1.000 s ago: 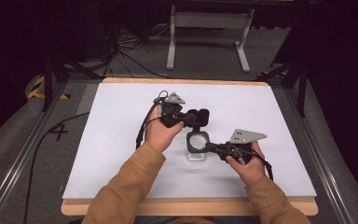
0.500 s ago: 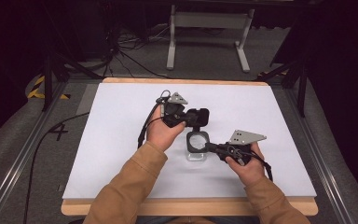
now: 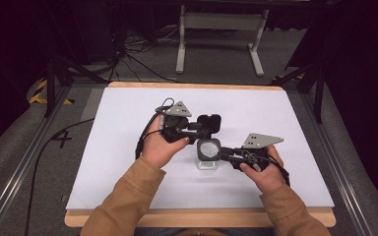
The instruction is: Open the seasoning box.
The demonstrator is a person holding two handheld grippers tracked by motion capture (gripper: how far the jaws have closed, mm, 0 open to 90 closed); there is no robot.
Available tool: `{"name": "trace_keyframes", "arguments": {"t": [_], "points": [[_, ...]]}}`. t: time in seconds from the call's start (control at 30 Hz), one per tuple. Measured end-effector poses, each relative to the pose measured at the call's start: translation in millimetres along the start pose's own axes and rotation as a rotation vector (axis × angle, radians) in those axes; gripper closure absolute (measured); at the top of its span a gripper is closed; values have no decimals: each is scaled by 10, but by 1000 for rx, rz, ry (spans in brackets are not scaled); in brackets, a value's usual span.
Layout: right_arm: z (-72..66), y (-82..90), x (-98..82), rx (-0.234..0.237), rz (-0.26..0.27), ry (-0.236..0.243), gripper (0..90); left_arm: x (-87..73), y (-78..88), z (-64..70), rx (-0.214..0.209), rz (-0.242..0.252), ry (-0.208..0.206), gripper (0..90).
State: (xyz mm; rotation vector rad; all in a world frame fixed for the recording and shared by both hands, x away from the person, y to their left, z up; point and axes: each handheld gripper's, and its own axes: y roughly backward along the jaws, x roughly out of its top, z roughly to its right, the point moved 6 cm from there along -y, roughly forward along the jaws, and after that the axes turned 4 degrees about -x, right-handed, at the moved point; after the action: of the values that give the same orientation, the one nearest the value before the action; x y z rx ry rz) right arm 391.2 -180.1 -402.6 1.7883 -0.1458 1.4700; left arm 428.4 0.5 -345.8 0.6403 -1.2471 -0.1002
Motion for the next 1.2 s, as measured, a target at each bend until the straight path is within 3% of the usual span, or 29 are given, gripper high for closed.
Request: {"name": "trace_keyframes", "arguments": {"t": [0.03,0.13,0.23,0.33,0.5,0.53,0.63,0.77,0.97,1.13,1.2], "points": [[21,32,29,-3,5,-1,722,-37,115,28,6,8,9,605],[63,80,71,-12,7,-8,691,-82,224,20,16,-6,7,570],[145,150,109,-27,0,-14,649,-132,378,-24,55,-20,10,528],[278,227,123,-61,-11,-18,625,-226,537,-106,91,-40,38,496],[523,376,140,-118,1,-54,608,-441,728,-379,170,-80,84,451],[523,376,140,-118,1,-54,608,-441,728,-379,170,-80,84,450],[652,447,138,-150,5,-64,597,-546,802,-528,222,-96,86,441],[805,501,92,-190,-12,-81,577,-695,867,-663,241,-117,129,413],[1089,553,-107,-277,-94,-112,549,-878,885,-862,269,-152,186,372],[1255,538,-266,-291,-136,-137,487,-1069,897,-1108,329,-158,232,374],[1315,513,-329,-299,-153,-141,464,-1152,891,-1190,335,-154,260,374]]}}
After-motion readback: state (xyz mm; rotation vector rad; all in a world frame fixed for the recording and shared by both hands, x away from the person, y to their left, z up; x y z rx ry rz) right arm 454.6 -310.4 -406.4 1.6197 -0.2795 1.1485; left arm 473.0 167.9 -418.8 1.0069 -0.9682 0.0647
